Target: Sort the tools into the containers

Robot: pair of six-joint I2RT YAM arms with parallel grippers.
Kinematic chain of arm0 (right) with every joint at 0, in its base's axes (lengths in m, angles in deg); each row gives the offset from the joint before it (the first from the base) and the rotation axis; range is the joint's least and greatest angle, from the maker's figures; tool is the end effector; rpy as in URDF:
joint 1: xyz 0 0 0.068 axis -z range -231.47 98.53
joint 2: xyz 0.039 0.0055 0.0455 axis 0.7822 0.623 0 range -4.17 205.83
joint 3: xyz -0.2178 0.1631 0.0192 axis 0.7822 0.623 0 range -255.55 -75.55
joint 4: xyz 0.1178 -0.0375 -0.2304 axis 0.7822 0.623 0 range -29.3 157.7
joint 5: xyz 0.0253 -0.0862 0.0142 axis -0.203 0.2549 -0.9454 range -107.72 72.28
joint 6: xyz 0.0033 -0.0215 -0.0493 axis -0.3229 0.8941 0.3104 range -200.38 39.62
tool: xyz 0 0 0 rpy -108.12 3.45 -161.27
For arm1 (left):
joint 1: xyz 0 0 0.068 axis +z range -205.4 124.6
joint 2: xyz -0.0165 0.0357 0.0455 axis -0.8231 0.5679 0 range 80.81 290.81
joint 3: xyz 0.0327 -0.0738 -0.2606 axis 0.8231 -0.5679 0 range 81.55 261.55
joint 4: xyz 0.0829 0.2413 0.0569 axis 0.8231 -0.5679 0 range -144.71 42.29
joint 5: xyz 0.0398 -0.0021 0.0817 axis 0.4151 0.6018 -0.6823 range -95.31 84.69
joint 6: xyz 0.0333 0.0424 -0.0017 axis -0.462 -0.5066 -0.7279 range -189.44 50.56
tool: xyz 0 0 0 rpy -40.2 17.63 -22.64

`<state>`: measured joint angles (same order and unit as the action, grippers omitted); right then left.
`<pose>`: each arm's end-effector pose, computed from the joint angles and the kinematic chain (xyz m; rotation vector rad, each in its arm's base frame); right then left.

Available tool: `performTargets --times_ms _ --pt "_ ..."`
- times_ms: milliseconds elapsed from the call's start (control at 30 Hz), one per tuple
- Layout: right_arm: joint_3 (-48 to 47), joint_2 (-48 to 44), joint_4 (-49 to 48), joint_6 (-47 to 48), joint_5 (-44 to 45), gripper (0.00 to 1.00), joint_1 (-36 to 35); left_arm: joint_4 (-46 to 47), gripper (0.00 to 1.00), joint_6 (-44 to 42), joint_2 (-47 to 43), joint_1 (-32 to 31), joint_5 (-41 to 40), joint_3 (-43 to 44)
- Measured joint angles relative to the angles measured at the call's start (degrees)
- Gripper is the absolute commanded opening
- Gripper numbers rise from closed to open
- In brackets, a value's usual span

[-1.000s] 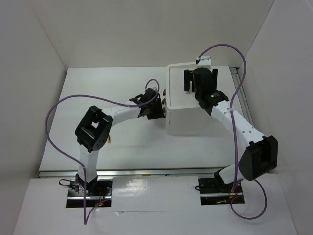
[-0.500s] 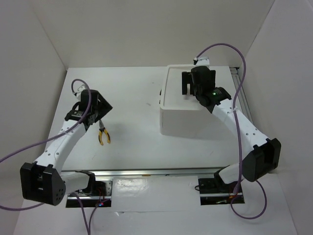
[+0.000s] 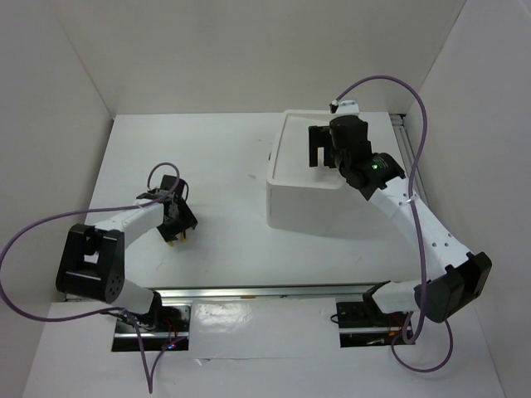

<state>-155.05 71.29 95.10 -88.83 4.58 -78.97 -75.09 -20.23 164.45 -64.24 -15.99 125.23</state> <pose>0.2601 0.1203 0.3921 -0.1106 2.0544 -0.0216 0.2570 -0.0335 0.1640 -0.9816 2.5229 -0.0420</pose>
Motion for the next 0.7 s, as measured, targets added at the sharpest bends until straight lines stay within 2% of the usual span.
performTargets --times_ms 133,267,300,367,567,700 --pt "0.00 0.02 0.00 0.02 0.26 1.00 -0.11 1.60 0.62 0.13 2.05 -1.68 -0.46 1.60" --pt "0.00 0.00 0.00 0.02 0.37 1.00 -0.15 2.56 0.39 0.57 5.01 -2.14 -1.07 3.85" --pt "0.00 0.02 0.02 0.02 0.37 1.00 -0.17 2.80 0.19 0.46 5.79 -2.14 -1.09 4.46" --pt "0.00 0.00 0.07 0.02 0.37 1.00 -0.22 3.21 0.00 0.55 6.67 -2.25 -1.18 5.29" --pt "0.00 -2.62 0.26 0.02 -0.74 1.00 -0.42 3.61 0.00 0.31 6.38 -3.72 -1.46 5.79" --pt "0.22 -9.64 -1.99 0.74 -1.57 1.00 -0.76 0.70 0.00 -1.81 -2.62 -9.44 -0.59 6.21"
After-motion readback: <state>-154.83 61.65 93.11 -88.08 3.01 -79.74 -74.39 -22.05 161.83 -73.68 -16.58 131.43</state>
